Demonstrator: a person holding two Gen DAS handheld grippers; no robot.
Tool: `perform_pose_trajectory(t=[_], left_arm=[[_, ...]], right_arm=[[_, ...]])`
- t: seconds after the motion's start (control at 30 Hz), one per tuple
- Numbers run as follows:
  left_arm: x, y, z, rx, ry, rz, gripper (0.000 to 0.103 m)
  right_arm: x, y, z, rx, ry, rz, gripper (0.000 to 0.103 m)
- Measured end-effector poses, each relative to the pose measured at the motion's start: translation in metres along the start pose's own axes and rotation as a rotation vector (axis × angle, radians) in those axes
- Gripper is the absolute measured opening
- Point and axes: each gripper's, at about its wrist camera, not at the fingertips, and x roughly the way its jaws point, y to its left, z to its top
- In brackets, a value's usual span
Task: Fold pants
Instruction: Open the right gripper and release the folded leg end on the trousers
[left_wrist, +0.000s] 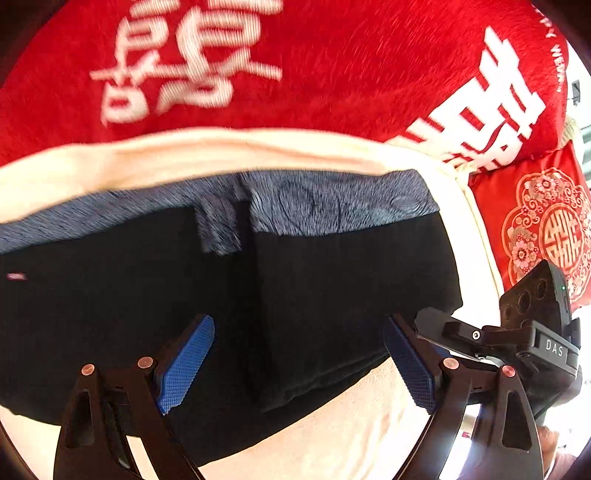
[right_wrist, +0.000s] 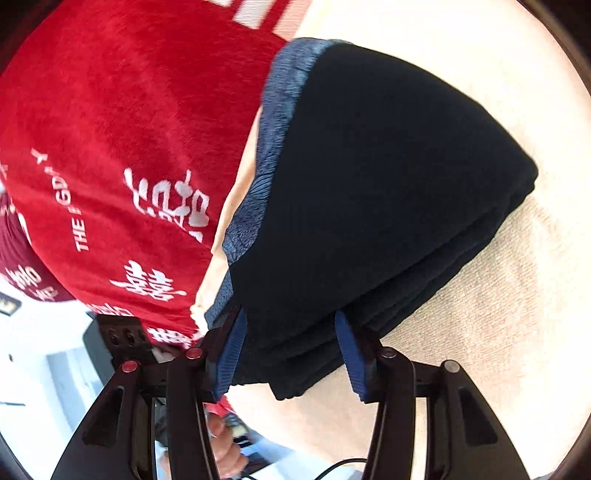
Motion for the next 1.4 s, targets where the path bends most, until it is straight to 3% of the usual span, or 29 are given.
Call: perform_pose_trajectory(t=[0.03, 0.07, 0.1, 0.13, 0.23, 0.4, 0.57, 0.67, 0.73, 0.8, 0.83, 0.97, 1.03, 1.07, 1.17, 1.3, 1.4], left_arm=[[-0.004, 0.001, -0.005, 0.000, 0.017, 0.008, 0.075], [0.002, 0.001, -0.005, 0.003, 0.038, 0.031, 0.073], [0.002, 0.002, -0.006, 0.003, 0.041, 0.038, 0.073], [0.001, 0.003, -0.007, 0.001, 0.031, 0.037, 0.066], [-0.011, 0.005, -0.011, -0.005, 0.011, 0.025, 0.063], [-0.038, 0.002, -0.033, 0.015, -0.036, 0.052, 0.063], [-0.011, 0.017, -0.059, -0.008, -0.003, 0.149, 0.063], [-0.012, 0.026, -0.057, -0.064, -0.021, 0.138, 0.064], [-0.024, 0.024, -0.053, -0.057, -0.044, 0.202, 0.077], [-0.037, 0.022, -0.049, -0.051, -0.067, 0.221, 0.077], [-0.044, 0.022, -0.047, -0.053, -0.075, 0.224, 0.077], [-0.063, 0.011, -0.028, -0.035, -0.116, 0.240, 0.077], [-0.058, 0.000, -0.014, -0.020, -0.123, 0.230, 0.077], [-0.053, -0.007, -0.007, -0.011, -0.124, 0.221, 0.077], [-0.028, -0.025, 0.014, 0.017, -0.117, 0.223, 0.077], [0.014, -0.020, 0.022, -0.013, -0.082, 0.346, 0.077], [0.024, -0.007, 0.011, -0.048, -0.084, 0.336, 0.081]], right_arm=[[0.001, -0.004, 0.002, 0.022, -0.003, 0.017, 0.053], [0.002, -0.005, 0.004, 0.035, -0.006, 0.029, 0.046], [0.003, -0.006, 0.006, 0.038, -0.003, 0.037, 0.018], [0.002, -0.005, 0.007, 0.037, 0.005, 0.029, 0.005], [-0.008, 0.011, 0.004, -0.034, 0.024, 0.037, 0.005], [-0.012, 0.026, -0.013, -0.149, 0.097, -0.029, 0.005], [0.025, 0.006, -0.014, -0.192, 0.159, -0.159, 0.005], [0.022, 0.013, -0.010, -0.224, 0.173, -0.152, 0.007], [0.012, 0.024, -0.011, -0.268, 0.204, -0.171, 0.017], [-0.006, 0.041, -0.013, -0.346, 0.212, -0.190, 0.033], [-0.021, 0.048, -0.011, -0.395, 0.184, -0.197, 0.035], [-0.061, 0.075, 0.023, -0.520, 0.019, -0.299, 0.033], [-0.066, 0.074, 0.054, -0.489, -0.017, -0.330, 0.011], [-0.063, 0.075, 0.070, -0.482, -0.029, -0.332, 0.011], [-0.041, 0.082, 0.095, -0.536, -0.012, -0.363, 0.011], [-0.007, 0.071, 0.112, -0.603, 0.038, -0.467, 0.010], [-0.004, 0.062, 0.112, -0.601, 0.040, -0.469, 0.010]])
